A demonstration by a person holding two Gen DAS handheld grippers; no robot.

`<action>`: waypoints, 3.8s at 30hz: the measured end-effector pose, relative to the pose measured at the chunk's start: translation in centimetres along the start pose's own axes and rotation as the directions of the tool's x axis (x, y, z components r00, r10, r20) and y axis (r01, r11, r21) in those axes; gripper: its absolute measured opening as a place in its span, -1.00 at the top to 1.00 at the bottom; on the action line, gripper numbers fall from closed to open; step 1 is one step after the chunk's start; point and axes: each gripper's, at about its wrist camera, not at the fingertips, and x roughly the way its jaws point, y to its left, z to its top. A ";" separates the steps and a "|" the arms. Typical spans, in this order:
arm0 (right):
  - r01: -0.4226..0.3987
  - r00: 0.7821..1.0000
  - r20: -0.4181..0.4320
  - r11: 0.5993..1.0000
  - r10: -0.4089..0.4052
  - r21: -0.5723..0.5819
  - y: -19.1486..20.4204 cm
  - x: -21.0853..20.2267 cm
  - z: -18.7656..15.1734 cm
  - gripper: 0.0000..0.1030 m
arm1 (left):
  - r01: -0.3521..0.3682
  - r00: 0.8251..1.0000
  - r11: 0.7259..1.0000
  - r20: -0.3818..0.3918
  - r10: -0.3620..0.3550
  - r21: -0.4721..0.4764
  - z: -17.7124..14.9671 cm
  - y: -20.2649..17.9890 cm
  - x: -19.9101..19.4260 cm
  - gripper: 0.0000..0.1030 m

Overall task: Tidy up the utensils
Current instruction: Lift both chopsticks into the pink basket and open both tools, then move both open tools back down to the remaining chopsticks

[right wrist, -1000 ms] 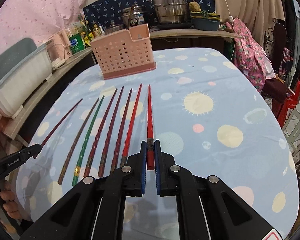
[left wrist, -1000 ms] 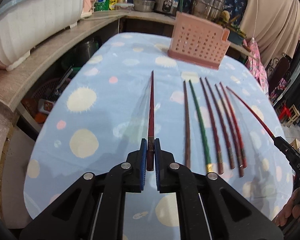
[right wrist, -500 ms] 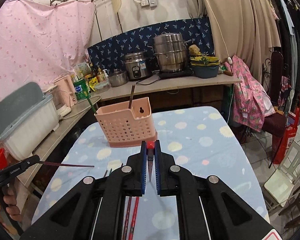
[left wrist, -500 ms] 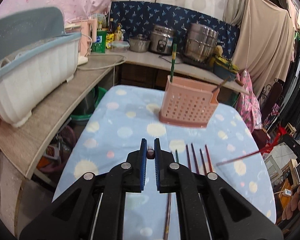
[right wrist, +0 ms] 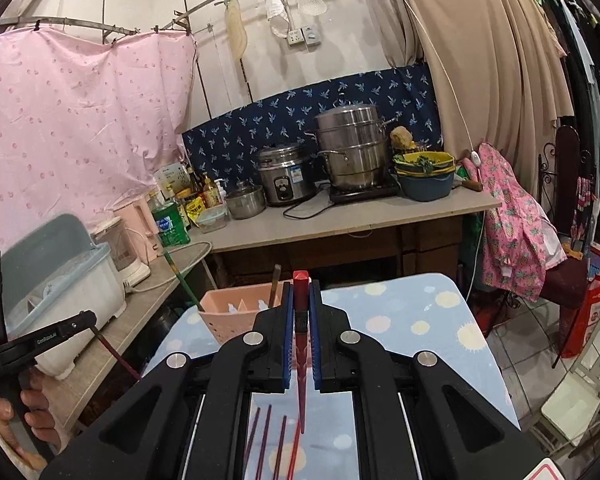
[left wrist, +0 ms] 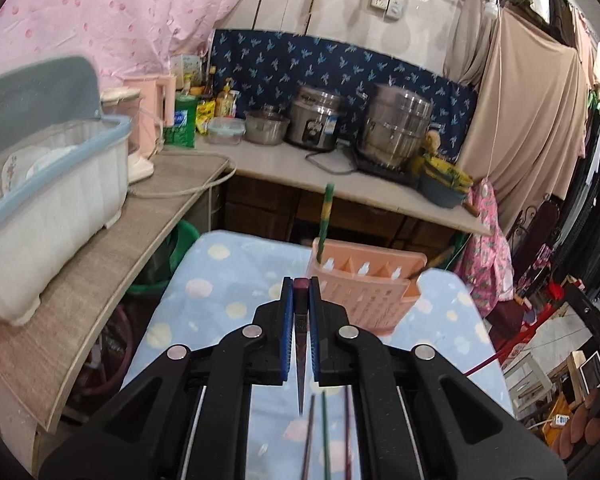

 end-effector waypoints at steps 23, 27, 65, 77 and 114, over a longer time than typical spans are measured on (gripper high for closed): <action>-0.094 0.995 0.046 0.995 0.092 0.032 3.6 13.4 8.4 0.86 | -0.018 0.972 1.000 0.234 0.014 0.013 11.3 -5.8 7.3 0.87; -0.092 0.996 -0.015 0.995 0.092 0.043 3.2 15.6 6.4 0.86 | -0.021 0.980 1.000 0.199 0.017 0.019 10.0 -5.5 9.1 0.87; -0.077 0.996 -0.049 0.996 0.075 -0.047 3.6 4.3 -2.4 0.43 | -0.028 0.996 0.996 0.088 0.021 0.080 0.7 -4.5 2.2 0.28; -0.057 0.988 -0.143 0.998 0.052 -0.025 2.7 -0.1 -9.3 0.34 | -0.038 0.999 0.998 0.003 0.038 0.055 -6.7 -2.1 -0.8 0.26; 0.018 0.885 -0.463 0.998 -0.046 -0.064 2.7 -0.5 -25.7 0.52 | -0.077 0.932 0.991 -0.344 0.110 0.107 -24.1 -0.1 -0.1 0.26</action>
